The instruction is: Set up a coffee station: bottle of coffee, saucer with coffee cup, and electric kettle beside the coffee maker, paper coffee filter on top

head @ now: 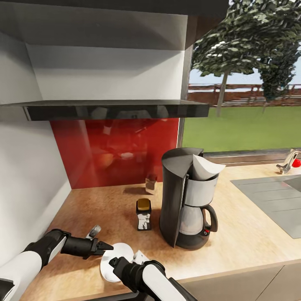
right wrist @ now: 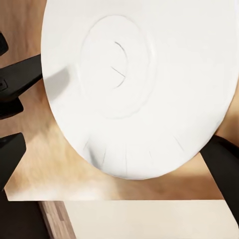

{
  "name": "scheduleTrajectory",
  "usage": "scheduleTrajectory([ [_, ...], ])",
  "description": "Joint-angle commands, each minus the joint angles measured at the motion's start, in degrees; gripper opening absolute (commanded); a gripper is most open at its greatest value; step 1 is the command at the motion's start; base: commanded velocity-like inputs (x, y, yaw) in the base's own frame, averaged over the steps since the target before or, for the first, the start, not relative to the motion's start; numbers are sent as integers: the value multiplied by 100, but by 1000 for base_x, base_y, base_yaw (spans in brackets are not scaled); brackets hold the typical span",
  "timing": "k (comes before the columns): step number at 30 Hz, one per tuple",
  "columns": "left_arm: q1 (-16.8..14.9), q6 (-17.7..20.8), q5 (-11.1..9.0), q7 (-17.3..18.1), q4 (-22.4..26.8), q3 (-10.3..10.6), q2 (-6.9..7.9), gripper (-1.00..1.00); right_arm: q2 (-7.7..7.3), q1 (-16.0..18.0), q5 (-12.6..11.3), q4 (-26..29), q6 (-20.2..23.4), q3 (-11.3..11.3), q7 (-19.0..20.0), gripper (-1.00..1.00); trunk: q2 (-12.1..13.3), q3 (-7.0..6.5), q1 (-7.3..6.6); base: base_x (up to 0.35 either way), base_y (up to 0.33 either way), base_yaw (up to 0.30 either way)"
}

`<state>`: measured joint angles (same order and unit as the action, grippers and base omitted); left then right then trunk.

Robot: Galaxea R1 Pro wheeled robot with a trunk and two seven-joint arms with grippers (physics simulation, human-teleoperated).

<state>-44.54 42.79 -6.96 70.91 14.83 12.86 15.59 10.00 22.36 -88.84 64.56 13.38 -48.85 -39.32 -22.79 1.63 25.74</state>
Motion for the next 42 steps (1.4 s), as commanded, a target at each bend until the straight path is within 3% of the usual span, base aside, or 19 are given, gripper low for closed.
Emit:
scheduleTrajectory([
  [1, -4, 52, -47, 2, 2, 59, 5, 100, 0, 5, -10, 3, 24, -2, -40, 100, -13, 15, 5, 0, 0, 0],
  [12, -4, 62, -35, 0, 2, 69, -48, 100, 0, 5, -10, 4, 27, -2, -40, 100, -13, 15, 5, 0, 0, 0],
  [13, -3, 63, -34, 3, 2, 125, -78, 100, 0, 5, -10, 4, 25, -2, -40, 100, -13, 15, 5, 0, 0, 0],
  [14, -2, 63, -43, 33, 2, 444, -146, 100, 0, 5, -10, 4, 24, -2, -40, 100, -13, 15, 5, 0, 0, 0],
  [16, -4, 63, -46, 67, 2, 523, -160, 100, 0, 5, -10, 4, 24, -2, -40, 100, -13, 15, 5, 0, 0, 0],
  [29, -4, 63, -46, 98, 2, 584, -162, 100, 0, 5, -10, 4, 25, -2, -40, 100, -13, 15, 5, 0, 0, 0],
  [30, -7, 63, -48, 98, 2, 585, -162, -100, 0, 5, -10, 4, 25, -2, -40, 100, -13, 15, 5, 0, 0, 0],
  [42, -11, 71, -51, 98, -6, 603, -162, -100, 0, 5, -10, 4, 26, -2, -40, 100, -13, 15, 5, 0, 0, 0],
])
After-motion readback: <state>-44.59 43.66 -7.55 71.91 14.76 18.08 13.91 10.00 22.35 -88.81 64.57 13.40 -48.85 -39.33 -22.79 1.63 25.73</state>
